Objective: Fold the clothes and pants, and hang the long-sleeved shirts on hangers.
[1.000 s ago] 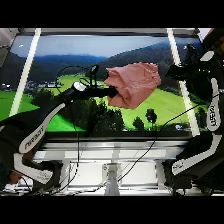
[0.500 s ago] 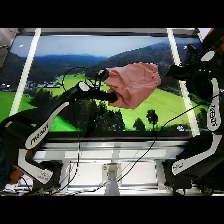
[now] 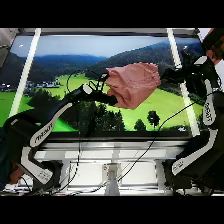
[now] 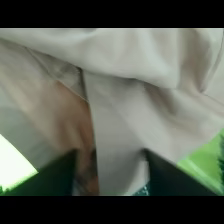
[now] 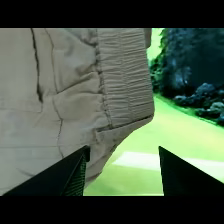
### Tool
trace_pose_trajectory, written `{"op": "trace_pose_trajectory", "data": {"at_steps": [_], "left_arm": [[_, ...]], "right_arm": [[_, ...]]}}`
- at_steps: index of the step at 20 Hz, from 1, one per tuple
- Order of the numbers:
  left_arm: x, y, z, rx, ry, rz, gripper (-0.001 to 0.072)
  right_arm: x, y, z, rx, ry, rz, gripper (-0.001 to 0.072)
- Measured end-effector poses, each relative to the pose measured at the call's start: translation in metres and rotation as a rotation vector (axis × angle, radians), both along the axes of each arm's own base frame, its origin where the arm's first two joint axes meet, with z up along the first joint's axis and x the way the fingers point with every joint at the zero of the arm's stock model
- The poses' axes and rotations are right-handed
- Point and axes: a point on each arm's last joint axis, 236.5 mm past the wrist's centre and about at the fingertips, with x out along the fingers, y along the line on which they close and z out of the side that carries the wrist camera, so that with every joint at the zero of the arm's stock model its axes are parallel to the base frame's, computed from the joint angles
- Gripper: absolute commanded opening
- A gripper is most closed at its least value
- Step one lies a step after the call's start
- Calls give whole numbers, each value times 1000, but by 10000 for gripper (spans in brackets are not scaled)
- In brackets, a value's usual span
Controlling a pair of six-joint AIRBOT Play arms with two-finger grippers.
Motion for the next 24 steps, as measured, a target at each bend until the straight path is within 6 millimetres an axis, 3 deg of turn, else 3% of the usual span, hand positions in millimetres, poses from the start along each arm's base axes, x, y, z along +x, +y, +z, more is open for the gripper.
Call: {"op": "trace_pose_trajectory", "data": {"at_steps": [1, 5, 10, 14, 17, 20, 24], "left_arm": [[-1, -1, -2, 0, 6, -1, 13], [5, -6, 10, -21, -17, 4, 11], [10, 0, 81, -20, -178, -67, 10], [5, 36, 146, 93, -342, -124, 10], [7, 61, 180, 137, -414, -87, 10], [9, 74, 192, 153, -427, -52, 11], [12, 79, 186, 166, -405, -28, 11]], "right_arm": [[4, -1, -3, 1, -8, -10, 476], [12, -5, -12, -5, -26, -34, 476], [6, -3, -17, 1, 2, -17, 479], [-12, 7, -18, 16, 45, 80, 479], [-18, 19, -16, 45, 45, 144, 479], [-24, 36, -17, 78, 58, 188, 479], [-43, 74, -31, 126, 112, 275, 478]]}}
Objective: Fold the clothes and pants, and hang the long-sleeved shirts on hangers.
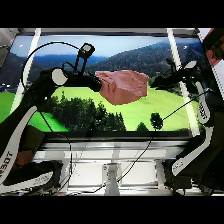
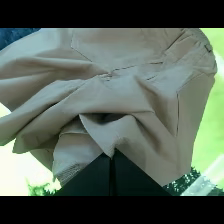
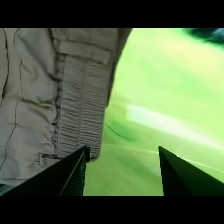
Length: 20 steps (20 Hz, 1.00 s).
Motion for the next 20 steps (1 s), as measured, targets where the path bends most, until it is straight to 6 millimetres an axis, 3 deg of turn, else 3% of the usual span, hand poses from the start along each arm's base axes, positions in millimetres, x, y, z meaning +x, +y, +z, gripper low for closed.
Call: {"op": "trace_pose_trajectory", "data": {"at_steps": [5, 10, 12, 13, 14, 15, 20], "left_arm": [[2, 2, -5, -1, 18, 19, 11], [2, 2, -6, -2, 23, 24, 11], [2, 2, -7, -2, 25, 24, 11], [2, 2, -8, -1, 27, 24, 12], [3, 2, -9, 0, 29, 25, 11], [3, 2, -11, 0, 34, 27, 11], [8, 3, -12, -9, 31, 47, 11]], "right_arm": [[-19, 42, -13, 44, 32, 95, 478], [-24, 56, -23, 34, 54, 87, 474], [-24, 58, -25, 35, 55, 81, 410], [-24, 59, -26, 36, 55, 77, 313], [-22, 59, -26, 39, 48, 74, 137], [-20, 62, -25, 51, 40, 71, 29], [-4, 78, 3, 140, -25, 48, 23]]}}
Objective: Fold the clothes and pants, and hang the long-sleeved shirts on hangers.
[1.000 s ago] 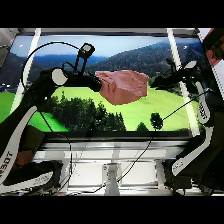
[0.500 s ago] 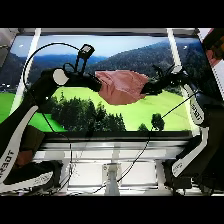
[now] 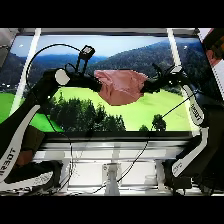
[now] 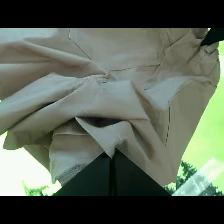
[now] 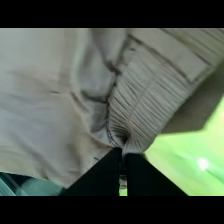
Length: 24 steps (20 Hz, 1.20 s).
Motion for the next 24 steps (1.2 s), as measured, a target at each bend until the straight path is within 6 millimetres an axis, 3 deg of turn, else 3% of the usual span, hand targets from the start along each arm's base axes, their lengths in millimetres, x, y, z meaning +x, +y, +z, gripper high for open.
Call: {"op": "trace_pose_trajectory", "data": {"at_steps": [4, 7, 10, 12, 15, 20, 24], "left_arm": [[9, 13, 16, -22, -37, 43, 10], [16, 30, 30, -26, -69, 83, 10], [22, 51, 41, -13, -96, 137, 10], [24, 60, 49, -12, -113, 163, 11], [22, 64, 56, -16, -121, 174, 10], [-8, 64, 34, 30, 22, 132, 10], [-43, 85, 4, 155, 197, 124, 11]], "right_arm": [[38, -7, 51, 31, -100, -104, 23], [72, -24, 103, 63, -171, -246, 23], [90, -45, 149, 92, -218, -341, 23], [87, -52, 170, 104, -215, -346, 23], [72, -52, 182, 107, -182, -297, 23], [36, -53, 173, 54, -82, -178, 23], [-6, -40, 157, 33, 63, -53, 23]]}}
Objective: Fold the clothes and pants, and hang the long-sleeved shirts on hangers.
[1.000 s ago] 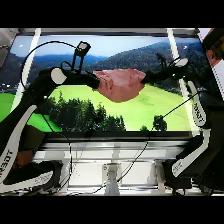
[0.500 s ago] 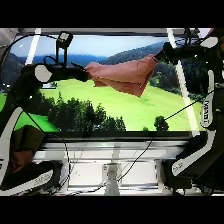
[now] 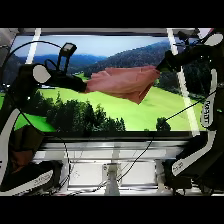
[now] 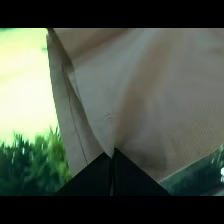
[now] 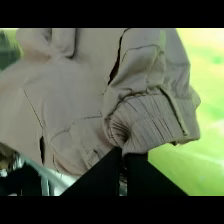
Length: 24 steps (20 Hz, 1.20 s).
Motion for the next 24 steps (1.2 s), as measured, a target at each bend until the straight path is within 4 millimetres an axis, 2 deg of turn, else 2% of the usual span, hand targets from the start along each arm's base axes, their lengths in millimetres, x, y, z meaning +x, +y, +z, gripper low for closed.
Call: {"op": "trace_pose_trajectory", "data": {"at_steps": [2, 6, 10, 14, 17, 18, 20, 21, 24], "left_arm": [[-9, 14, -9, 65, 45, 5, 10], [-12, 40, -20, 183, 73, 22, 11], [-11, 59, -34, 270, 105, 36, 11], [-18, 68, -61, 327, 201, 31, 11], [-24, 70, -79, 350, 269, 22, 12], [-25, 70, -83, 354, 285, 21, 11], [-26, 70, -87, 356, 300, 19, 11], [-27, 70, -89, 358, 307, 18, 11], [-29, 70, -91, 359, 320, 16, 12]], "right_arm": [[-19, 17, -8, 0, 66, 72, 23], [-50, 54, -13, -15, 119, 204, 23], [-81, 61, -9, -87, 139, 253, 23], [-140, 65, -19, -188, 216, 310, 23], [-186, 78, -42, -250, 255, 363, 23], [-194, 83, -52, -268, 252, 371, 23], [-200, 95, -70, -288, 208, 370, 23], [-196, 100, -79, -296, 171, 354, 23], [-160, 110, -94, -311, 9, 259, 44]]}}
